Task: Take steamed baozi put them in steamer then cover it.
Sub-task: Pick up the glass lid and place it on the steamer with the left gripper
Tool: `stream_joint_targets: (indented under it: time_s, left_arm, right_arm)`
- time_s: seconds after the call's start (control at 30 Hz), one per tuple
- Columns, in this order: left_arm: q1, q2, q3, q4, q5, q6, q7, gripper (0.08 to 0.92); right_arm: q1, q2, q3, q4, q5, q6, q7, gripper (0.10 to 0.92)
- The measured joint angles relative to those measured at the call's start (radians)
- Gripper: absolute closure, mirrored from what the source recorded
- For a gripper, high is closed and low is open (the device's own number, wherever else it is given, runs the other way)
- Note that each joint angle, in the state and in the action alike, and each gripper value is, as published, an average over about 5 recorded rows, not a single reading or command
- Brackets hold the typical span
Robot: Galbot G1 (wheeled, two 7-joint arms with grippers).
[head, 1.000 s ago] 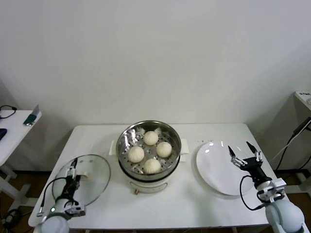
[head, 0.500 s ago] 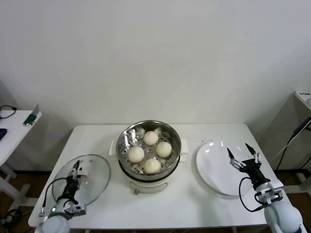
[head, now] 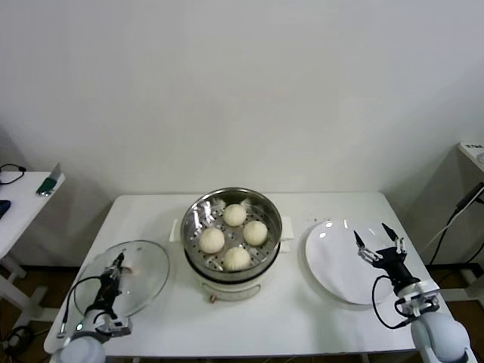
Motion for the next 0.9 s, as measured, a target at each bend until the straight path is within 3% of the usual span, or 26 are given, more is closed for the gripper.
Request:
stream_joint_targets:
  time_s: [0.27,0.5,0.9]
  left_arm:
    - [0.06,0.03,-0.008,-0.12,-0.048,0.059,-0.004,0.851]
    - [0.135,0.082,-0.005,-0.289,-0.086,0.185,-0.006,0.851]
    - [0.184,0.264,0.085,-0.528,-0.147,0.458,0.028,0.851]
  right_arm:
    - [0.019,-0.014,-0.014,-0.016,-0.009,0.004,-0.001,0.203]
    - [0.044,-0.029,-0.035,-0.036,-0.021,0.003,-0.001,0.203]
    - [0.093,-0.027,-0.085,-0.071,-0.054,0.003,0.0,0.203]
